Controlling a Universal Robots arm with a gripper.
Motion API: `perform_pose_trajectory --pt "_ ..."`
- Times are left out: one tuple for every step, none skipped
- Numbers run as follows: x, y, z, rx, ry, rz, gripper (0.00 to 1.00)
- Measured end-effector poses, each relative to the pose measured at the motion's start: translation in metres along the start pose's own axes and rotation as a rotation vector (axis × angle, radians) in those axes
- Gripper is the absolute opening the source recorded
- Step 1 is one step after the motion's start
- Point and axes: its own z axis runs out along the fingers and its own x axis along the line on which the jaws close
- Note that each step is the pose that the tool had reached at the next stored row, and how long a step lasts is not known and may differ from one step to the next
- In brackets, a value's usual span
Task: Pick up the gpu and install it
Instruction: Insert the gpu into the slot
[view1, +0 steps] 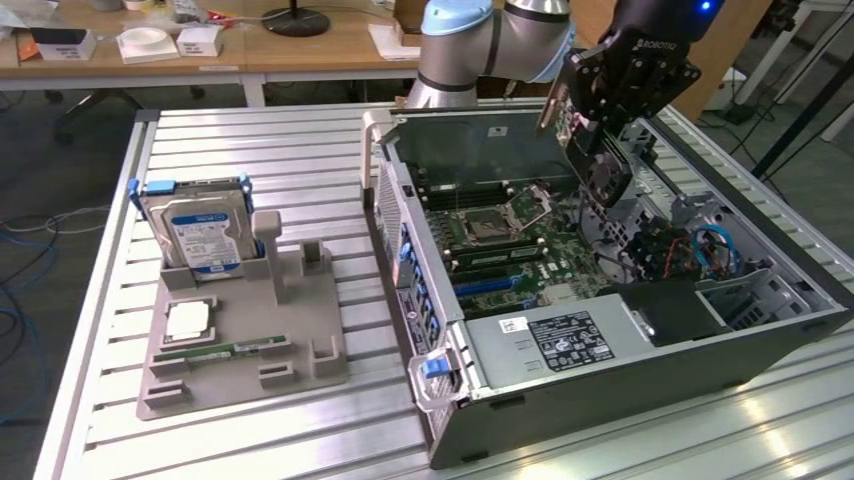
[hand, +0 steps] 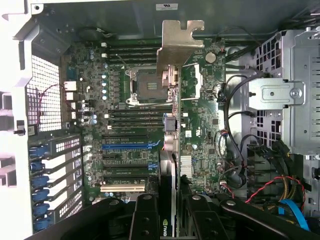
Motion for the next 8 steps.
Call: perform_pose_trajectory --pt "0.0 0.0 0.0 0.0 -0.0001 0.0 0.26" --pt "0.0 0.0 0.0 0.0 0.0 0.0 0.26" --pt "0.0 0.0 0.0 0.0 0.0 0.0 0.26" --pt "0.0 0.0 0.0 0.0 -0.0001 0.0 0.26" --pt "0.0 0.0 0.0 0.0 0.0 -0.001 0.26" --pt "0.0 0.0 0.0 0.0 0.0 -0.002 0.26" --pt "0.0 0.0 0.0 0.0001 0.0 -0.003 0.26" --pt "0.0 0.0 0.0 0.0001 0.0001 -0.004 0.26"
